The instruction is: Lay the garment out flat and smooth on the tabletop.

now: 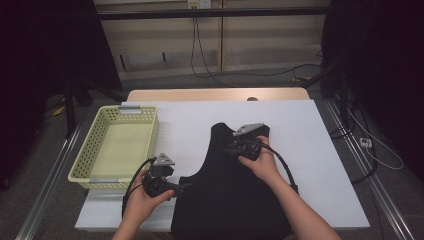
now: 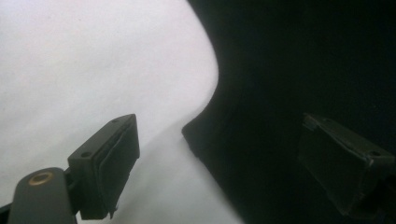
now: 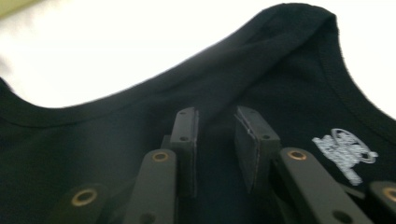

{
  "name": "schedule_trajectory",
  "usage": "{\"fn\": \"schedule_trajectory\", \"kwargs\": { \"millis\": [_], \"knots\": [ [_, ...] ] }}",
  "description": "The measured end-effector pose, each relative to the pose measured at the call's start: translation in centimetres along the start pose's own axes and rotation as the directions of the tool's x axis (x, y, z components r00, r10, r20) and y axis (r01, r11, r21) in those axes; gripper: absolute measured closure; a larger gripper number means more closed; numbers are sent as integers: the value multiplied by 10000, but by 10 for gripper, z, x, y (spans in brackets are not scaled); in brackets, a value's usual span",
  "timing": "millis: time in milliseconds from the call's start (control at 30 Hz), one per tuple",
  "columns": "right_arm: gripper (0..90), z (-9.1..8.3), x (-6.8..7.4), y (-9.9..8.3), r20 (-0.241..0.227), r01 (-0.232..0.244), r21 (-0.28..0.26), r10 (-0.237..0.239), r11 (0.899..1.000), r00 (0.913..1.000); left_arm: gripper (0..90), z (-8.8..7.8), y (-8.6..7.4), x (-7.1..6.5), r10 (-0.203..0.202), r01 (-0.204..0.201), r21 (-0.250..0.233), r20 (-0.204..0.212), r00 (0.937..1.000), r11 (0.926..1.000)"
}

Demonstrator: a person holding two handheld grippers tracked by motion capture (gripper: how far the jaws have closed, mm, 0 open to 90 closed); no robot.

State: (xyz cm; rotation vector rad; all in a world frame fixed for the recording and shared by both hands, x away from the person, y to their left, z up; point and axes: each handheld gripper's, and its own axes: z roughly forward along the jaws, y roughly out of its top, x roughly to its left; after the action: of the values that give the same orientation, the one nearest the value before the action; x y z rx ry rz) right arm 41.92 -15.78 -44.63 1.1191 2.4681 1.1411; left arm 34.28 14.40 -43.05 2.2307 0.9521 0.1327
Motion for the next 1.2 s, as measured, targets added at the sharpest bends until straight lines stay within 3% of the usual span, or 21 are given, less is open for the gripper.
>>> {"fn": "schedule_trajectory", "kwargs": {
  "millis": [133,233,300,367,467,533,600,700,767,833,933,1000,1133,1200],
  "knots": [
    [735,3,7,-3,-354,314,253,-305,9992,9989,138,1,0,-1,33,-33,17,26,10000,10000],
    [740,8,12,-7,-354,616,583,-596,9964,9976,138,1,0,0,-8,8,-1,-19,10000,10000],
    [789,8,13,-7,-324,613,542,-596,9966,9977,138,1,0,0,-51,51,14,-26,10000,10000],
    [871,8,12,-7,-617,511,572,-476,9971,9970,138,2,0,0,-17,17,48,-34,10000,10000],
    [880,6,10,-7,-347,506,619,-485,9968,9982,141,2,0,0,-50,51,72,-114,9999,10000],
    [881,1,3,-6,-397,94,452,-76,9989,9992,145,2,-1,1,-177,179,87,-212,9996,9998],
    [881,-1,-1,-7,-124,126,559,-119,9984,9999,152,3,-1,2,-303,304,64,-262,9992,9995],
    [869,0,-3,-9,-223,49,609,-35,9981,9997,154,4,-1,1,-243,245,67,-209,9995,9997],
    [829,2,-3,-12,-246,-83,515,96,9986,9997,161,4,0,1,-157,160,98,-207,9997,9998],
    [729,0,-4,-12,-244,-223,440,234,9988,9994,162,5,0,0,-150,152,110,-150,9998,9998],
    [607,-6,-5,-14,-21,-86,434,87,9990,10000,161,6,0,-1,-133,134,86,-122,9998,9999],
    [535,-14,-7,-16,108,-10,368,6,9993,9999,155,6,1,-1,-123,124,91,-80,9999,9999],
    [378,-34,-17,-26,327,-375,117,371,9992,9988,143,8,3,-1,-184,183,37,81,9998,9998],
    [314,-42,-23,-31,664,-376,29,373,9993,9971,141,8,5,0,-161,160,41,94,9998,9999]
  ]
}}
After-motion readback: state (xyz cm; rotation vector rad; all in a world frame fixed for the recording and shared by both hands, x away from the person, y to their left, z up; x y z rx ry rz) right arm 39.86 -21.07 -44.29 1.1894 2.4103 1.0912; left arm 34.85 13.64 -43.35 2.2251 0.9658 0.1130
